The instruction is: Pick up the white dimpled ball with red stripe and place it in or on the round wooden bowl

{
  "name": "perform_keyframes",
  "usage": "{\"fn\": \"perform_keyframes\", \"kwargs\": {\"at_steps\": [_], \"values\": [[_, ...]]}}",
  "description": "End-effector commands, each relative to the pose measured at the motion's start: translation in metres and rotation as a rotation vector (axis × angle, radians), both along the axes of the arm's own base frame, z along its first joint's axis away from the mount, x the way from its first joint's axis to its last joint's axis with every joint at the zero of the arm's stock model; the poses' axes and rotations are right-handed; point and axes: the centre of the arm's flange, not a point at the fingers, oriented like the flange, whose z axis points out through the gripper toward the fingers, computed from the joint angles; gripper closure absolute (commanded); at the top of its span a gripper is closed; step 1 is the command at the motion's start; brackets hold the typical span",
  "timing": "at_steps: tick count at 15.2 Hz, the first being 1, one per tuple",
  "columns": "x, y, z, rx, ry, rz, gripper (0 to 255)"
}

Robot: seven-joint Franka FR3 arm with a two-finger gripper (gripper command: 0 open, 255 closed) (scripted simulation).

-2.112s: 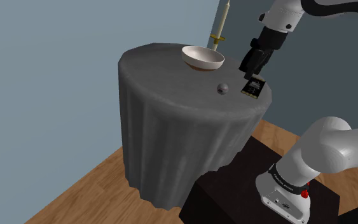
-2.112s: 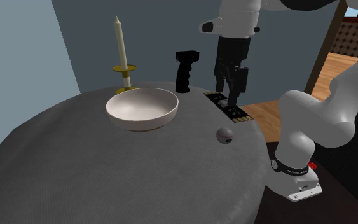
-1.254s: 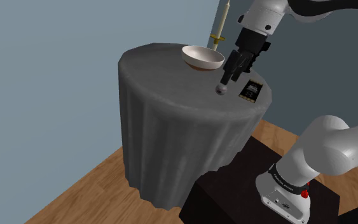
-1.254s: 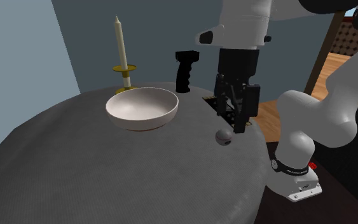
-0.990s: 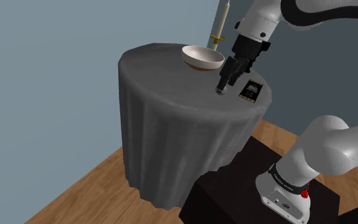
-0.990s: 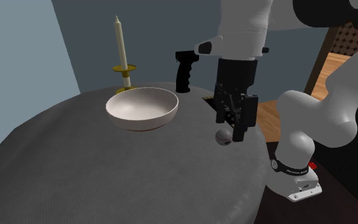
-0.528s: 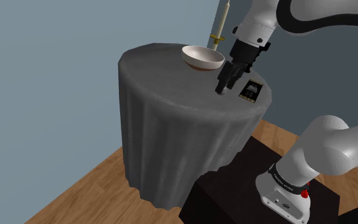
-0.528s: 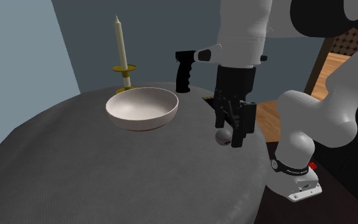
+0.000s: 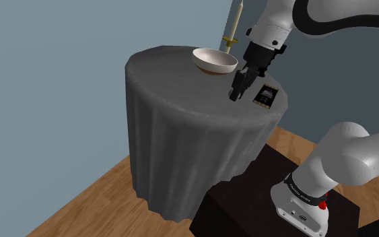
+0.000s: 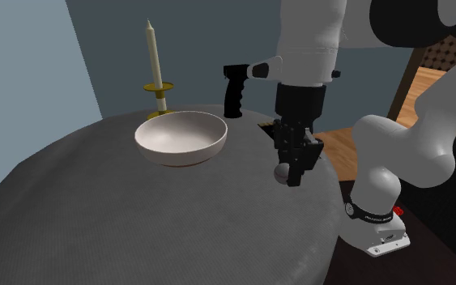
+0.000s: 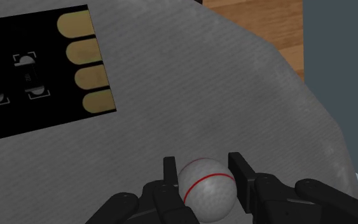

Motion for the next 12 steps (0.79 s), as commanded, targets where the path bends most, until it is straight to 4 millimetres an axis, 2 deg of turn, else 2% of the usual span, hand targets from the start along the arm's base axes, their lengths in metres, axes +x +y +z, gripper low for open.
{"fn": "perform_keyframes", "kwargs": {"at_steps": [1,4,12], "values": [[0.000,0.000,0.000,0.000,0.000,0.000,255],[0.000,0.000,0.000,0.000,0.000,0.000,255],[0.000,0.000,0.042,0.000,0.000,0.000,255]]}}
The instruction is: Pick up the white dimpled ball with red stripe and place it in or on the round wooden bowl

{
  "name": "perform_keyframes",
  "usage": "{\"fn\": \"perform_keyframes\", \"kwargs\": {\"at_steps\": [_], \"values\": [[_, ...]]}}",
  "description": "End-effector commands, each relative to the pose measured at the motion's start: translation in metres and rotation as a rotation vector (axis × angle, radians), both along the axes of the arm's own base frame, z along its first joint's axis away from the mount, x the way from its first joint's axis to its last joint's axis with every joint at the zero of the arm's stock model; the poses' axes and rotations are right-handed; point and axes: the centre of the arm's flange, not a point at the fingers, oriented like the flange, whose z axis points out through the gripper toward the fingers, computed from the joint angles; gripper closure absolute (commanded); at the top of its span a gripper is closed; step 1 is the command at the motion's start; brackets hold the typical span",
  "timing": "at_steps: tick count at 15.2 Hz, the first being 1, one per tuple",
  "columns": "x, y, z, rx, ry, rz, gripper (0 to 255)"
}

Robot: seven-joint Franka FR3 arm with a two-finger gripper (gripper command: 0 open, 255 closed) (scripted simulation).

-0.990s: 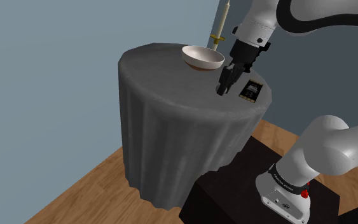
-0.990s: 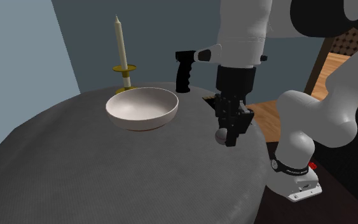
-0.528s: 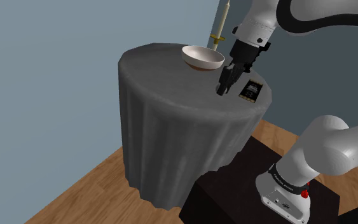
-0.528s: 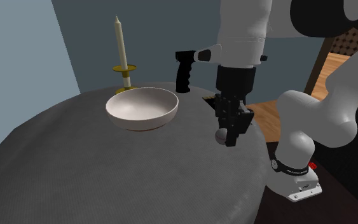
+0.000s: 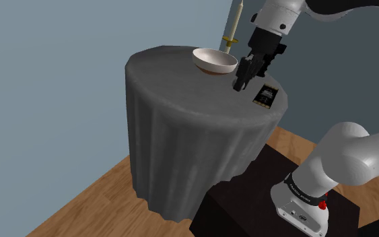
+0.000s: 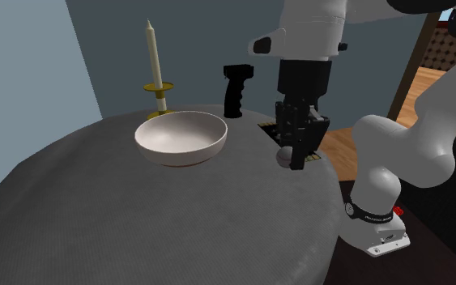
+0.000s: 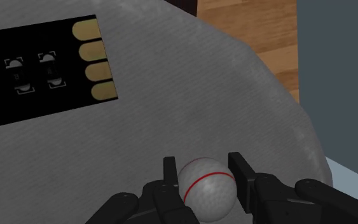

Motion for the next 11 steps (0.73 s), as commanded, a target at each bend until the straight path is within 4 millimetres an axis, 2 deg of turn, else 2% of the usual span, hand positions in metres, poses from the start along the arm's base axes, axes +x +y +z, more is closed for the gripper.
{"fn": "perform_keyframes", "kwargs": {"at_steps": [1,11], "values": [[0.000,0.000,0.011,0.000,0.000,0.000,255],[0.000,0.000,0.063,0.000,0.000,0.000,255]]}}
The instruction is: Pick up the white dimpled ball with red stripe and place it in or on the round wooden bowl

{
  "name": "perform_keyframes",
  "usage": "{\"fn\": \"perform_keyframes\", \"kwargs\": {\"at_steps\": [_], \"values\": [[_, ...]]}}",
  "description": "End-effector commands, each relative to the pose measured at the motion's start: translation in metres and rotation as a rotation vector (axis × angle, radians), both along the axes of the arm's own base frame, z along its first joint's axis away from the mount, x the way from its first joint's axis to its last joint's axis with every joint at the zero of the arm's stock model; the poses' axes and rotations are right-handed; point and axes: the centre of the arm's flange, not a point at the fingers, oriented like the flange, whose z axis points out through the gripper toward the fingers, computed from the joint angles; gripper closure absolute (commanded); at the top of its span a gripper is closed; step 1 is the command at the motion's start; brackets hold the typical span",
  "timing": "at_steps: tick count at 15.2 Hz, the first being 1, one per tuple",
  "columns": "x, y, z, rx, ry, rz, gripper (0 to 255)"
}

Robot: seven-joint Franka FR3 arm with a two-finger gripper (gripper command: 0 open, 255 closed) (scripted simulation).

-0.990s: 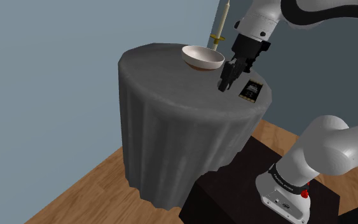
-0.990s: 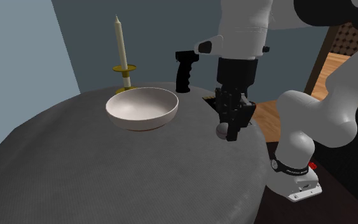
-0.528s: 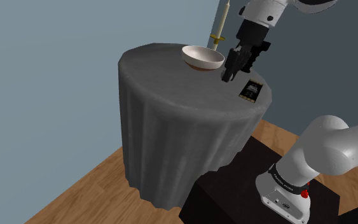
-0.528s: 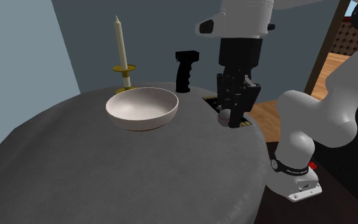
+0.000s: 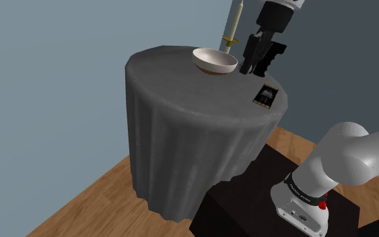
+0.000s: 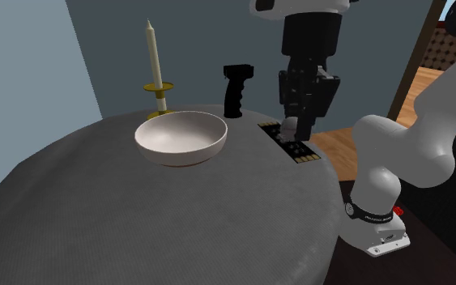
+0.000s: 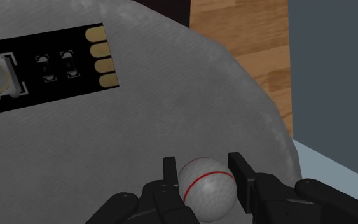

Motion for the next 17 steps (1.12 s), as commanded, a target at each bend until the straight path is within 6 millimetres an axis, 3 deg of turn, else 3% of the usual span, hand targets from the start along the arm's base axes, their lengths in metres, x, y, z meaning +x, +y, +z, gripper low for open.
{"fn": "perform_keyframes", "kwargs": {"at_steps": [1,6,17], "values": [[0.000,0.000,0.012,0.000,0.000,0.000,255],[0.000,0.000,0.037,0.000,0.000,0.000,255],[0.125,-0.074,0.039,0.000,0.000,0.000,255]]}}
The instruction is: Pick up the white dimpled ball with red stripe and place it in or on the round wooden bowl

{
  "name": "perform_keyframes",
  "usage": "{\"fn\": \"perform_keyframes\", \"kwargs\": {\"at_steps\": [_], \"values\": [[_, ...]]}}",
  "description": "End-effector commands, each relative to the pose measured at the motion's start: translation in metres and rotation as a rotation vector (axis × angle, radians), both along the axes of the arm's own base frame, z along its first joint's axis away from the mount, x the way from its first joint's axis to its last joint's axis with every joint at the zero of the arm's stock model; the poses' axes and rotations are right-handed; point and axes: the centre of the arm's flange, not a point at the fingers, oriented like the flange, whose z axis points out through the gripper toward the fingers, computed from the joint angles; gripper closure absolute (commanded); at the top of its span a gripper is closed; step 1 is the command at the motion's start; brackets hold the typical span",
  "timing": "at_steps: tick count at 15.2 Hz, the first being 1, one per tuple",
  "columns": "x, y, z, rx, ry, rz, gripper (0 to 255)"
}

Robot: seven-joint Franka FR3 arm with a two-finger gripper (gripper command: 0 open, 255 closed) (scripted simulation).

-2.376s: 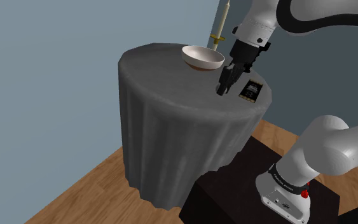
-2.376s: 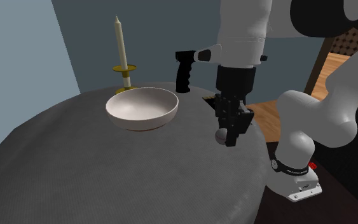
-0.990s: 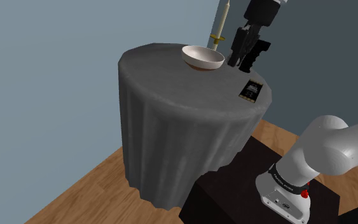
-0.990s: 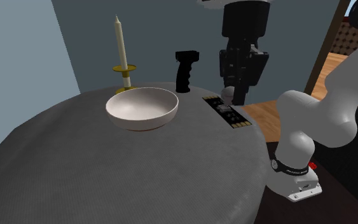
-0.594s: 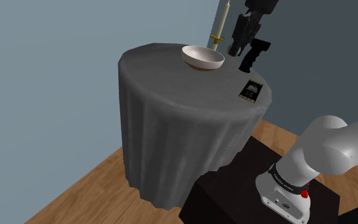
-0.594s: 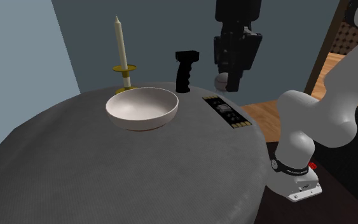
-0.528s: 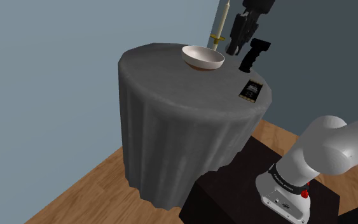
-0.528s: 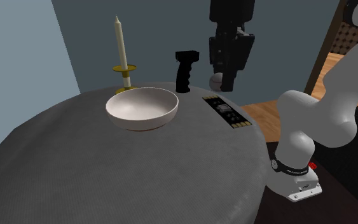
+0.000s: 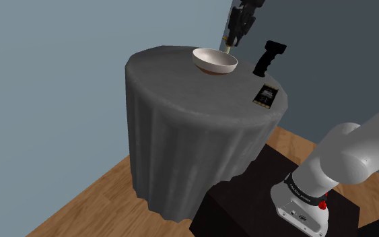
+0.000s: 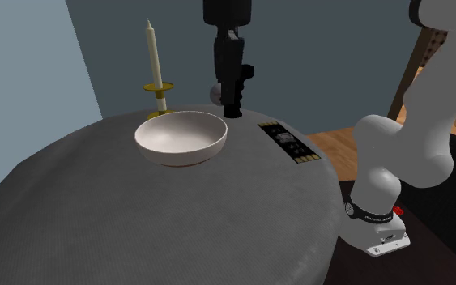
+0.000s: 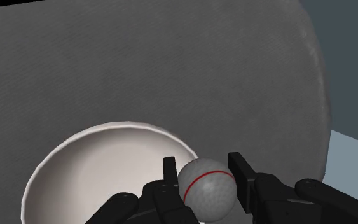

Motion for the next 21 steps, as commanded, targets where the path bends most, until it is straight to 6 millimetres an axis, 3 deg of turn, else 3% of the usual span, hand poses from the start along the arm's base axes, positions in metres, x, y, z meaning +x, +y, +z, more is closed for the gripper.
{"fn": "perform_keyframes", "kwargs": {"at_steps": [1,6,7,21], "values": [[0.023,-0.015,0.000,-0.001,0.000,0.000,255],[0.080,-0.049,0.000,-0.001,0.000,0.000,255],[0.084,-0.051,0.000,-0.001,0.000,0.000,255],[0.084,-0.051,-0.072,-0.001,0.000,0.000,255]]}}
